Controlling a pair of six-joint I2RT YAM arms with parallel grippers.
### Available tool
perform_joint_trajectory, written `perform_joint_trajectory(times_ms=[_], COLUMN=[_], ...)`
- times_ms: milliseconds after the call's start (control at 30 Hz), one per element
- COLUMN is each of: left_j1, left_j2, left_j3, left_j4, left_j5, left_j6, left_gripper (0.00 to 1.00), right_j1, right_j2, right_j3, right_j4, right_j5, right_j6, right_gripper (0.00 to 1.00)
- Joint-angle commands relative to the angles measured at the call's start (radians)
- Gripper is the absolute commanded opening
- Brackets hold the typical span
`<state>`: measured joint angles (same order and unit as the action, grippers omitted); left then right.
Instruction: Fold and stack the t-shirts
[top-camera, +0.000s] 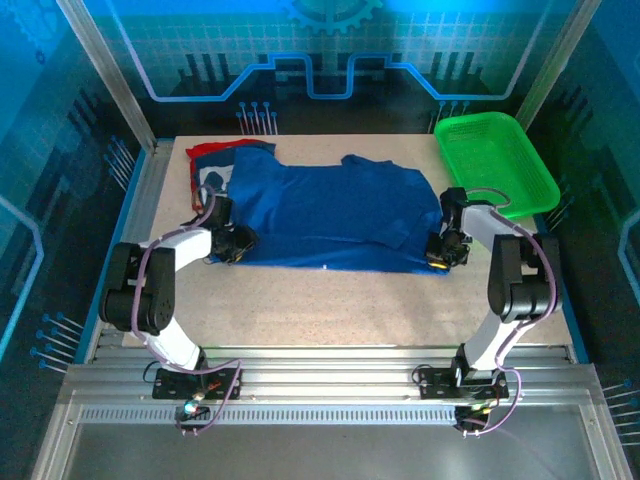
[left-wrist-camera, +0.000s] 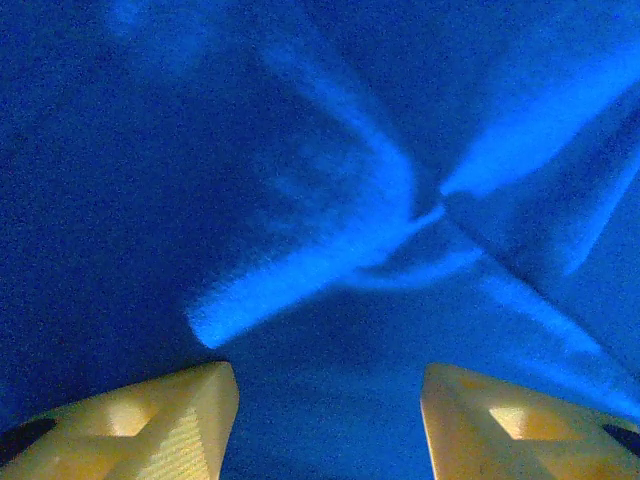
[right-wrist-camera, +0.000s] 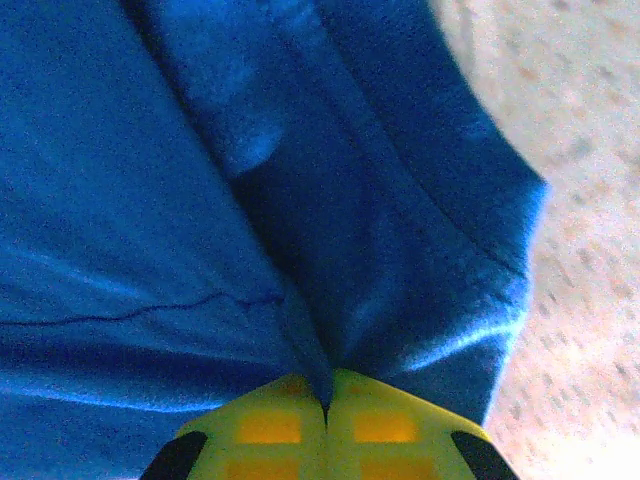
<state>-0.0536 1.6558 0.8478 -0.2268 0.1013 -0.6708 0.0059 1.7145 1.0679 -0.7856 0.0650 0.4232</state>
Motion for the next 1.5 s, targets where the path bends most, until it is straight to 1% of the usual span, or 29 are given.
perform_joint_trajectory(times_ms=[0,133,233,400,433,500,567,633,733,833,900,967,1033,1133,1233,1300,1467], left_j1=[0.033,0.040,0.039,0.034,0.030,0.019,0.006,-0.018,-0.047,-0.062,-0.066,-0.066,-0.065,-0.066,-0.077,-0.077,-0.073], left_j2=[-0.027,-0.058,-0.072,-0.110,-0.118,-0.139,-0.161,-0.190,-0.236,-0.274,-0.297,-0.305,-0.295,-0.281,-0.287,-0.282,-0.228], left_j3=[-0.054,-0.087,-0.114,-0.147,-0.151,-0.155,-0.149,-0.133,-0.104,-0.065,-0.039,-0.014,0.019,0.058,0.074,0.060,0.056], left_j4=[-0.129,-0.152,-0.148,-0.124,-0.120,-0.111,-0.108,-0.126,-0.157,-0.188,-0.213,-0.250,-0.286,-0.315,-0.351,-0.358,-0.296], left_j5=[-0.055,-0.068,-0.066,-0.031,-0.024,-0.010,0.014,0.023,0.027,0.039,0.020,-0.016,-0.036,-0.013,-0.019,-0.044,-0.066], left_j6=[0.007,0.005,-0.004,-0.015,-0.013,-0.014,-0.019,-0.031,-0.057,-0.075,-0.076,-0.082,-0.081,-0.091,-0.088,-0.084,-0.090], left_gripper=[0.53,0.53,0.49,0.54,0.56,0.59,0.61,0.63,0.67,0.70,0.73,0.77,0.78,0.77,0.77,0.76,0.72], right_j1=[-0.015,-0.028,-0.035,-0.036,-0.037,-0.036,-0.035,-0.034,-0.025,0.031,0.084,0.131,0.181,0.261,0.329,0.364,0.395], right_j2=[-0.084,-0.150,-0.165,-0.145,-0.143,-0.142,-0.156,-0.186,-0.243,-0.320,-0.342,-0.341,-0.332,-0.296,-0.240,-0.214,-0.142], right_j3=[-0.009,-0.060,-0.113,-0.183,-0.183,-0.213,-0.212,-0.198,-0.152,-0.108,-0.075,-0.053,-0.046,-0.050,-0.048,-0.068,-0.074], right_j4=[-0.139,-0.201,-0.210,-0.185,-0.177,-0.170,-0.163,-0.164,-0.175,-0.171,-0.174,-0.178,-0.148,-0.106,-0.099,-0.050,0.012], right_j5=[0.113,0.156,0.166,0.139,0.130,0.127,0.120,0.121,0.089,0.029,-0.016,-0.057,-0.125,-0.196,-0.182,-0.178,-0.165], right_j6=[0.055,0.094,0.115,0.138,0.142,0.152,0.152,0.154,0.144,0.122,0.111,0.101,0.083,0.049,0.047,0.055,0.071], right_gripper=[0.00,0.00,0.00,0.00,0.03,0.19,0.26,0.38,0.43,0.49,0.53,0.55,0.56,0.57,0.56,0.56,0.53])
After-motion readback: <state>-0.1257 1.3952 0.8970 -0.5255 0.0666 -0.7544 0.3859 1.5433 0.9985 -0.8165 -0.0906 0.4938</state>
